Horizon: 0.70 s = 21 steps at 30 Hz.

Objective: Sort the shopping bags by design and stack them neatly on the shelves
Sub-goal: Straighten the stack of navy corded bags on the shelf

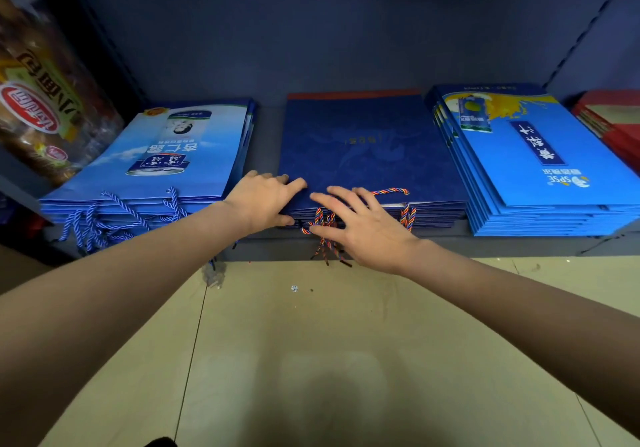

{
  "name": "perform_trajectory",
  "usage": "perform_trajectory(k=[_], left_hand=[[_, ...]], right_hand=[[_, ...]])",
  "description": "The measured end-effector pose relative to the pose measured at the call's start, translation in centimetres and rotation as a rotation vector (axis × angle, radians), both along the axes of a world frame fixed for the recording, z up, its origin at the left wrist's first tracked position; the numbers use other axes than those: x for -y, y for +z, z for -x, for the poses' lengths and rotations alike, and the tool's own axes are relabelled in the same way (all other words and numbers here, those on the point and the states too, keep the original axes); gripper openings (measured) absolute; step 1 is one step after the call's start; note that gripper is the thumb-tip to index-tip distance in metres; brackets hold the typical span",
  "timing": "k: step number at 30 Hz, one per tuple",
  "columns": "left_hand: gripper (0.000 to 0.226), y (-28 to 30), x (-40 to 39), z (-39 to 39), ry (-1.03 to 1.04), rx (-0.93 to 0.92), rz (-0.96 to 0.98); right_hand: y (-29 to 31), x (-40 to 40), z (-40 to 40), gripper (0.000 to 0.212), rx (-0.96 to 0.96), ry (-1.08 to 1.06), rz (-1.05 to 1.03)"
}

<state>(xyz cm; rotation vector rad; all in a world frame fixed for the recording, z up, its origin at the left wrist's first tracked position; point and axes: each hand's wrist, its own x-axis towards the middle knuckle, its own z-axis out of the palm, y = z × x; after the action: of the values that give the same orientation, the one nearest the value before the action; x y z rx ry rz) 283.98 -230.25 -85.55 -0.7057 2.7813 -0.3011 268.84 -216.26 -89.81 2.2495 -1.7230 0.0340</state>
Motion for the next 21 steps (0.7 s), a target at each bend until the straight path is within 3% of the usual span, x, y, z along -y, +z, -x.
perform_trajectory(k=[3,5,9,16,21], left_hand=[[0.067,-0.5,0.2,-0.7,-0.014,0.003,0.068],[0.071,-1.0,0.0,-0.9,0.071,-0.038,-0.029],[0.079,-1.6,-0.6,-0.6,0.177,-0.122,-0.154],[0.074,-1.3,-0.3,-0.9,0.07,-0.051,0.029],[0.07,-0.8,0.1,-0.9,0.001,-0.005,0.099]], right_hand=[[-0.6,-0.1,-0.9,0.06,-0.101,-0.07,0.032],[-1.4,-0.6,-1.4,0.063,-0.184,-0.122,0.031],[-2.5,-1.0,-1.6,0.055,-0.147,-0.155,0.081],[-2.7,0.3,-1.5,0.034,0.03,-0.182,0.067],[-1.9,-0.2,-0.6,0.013,0.004,-0.099,-0.007]])
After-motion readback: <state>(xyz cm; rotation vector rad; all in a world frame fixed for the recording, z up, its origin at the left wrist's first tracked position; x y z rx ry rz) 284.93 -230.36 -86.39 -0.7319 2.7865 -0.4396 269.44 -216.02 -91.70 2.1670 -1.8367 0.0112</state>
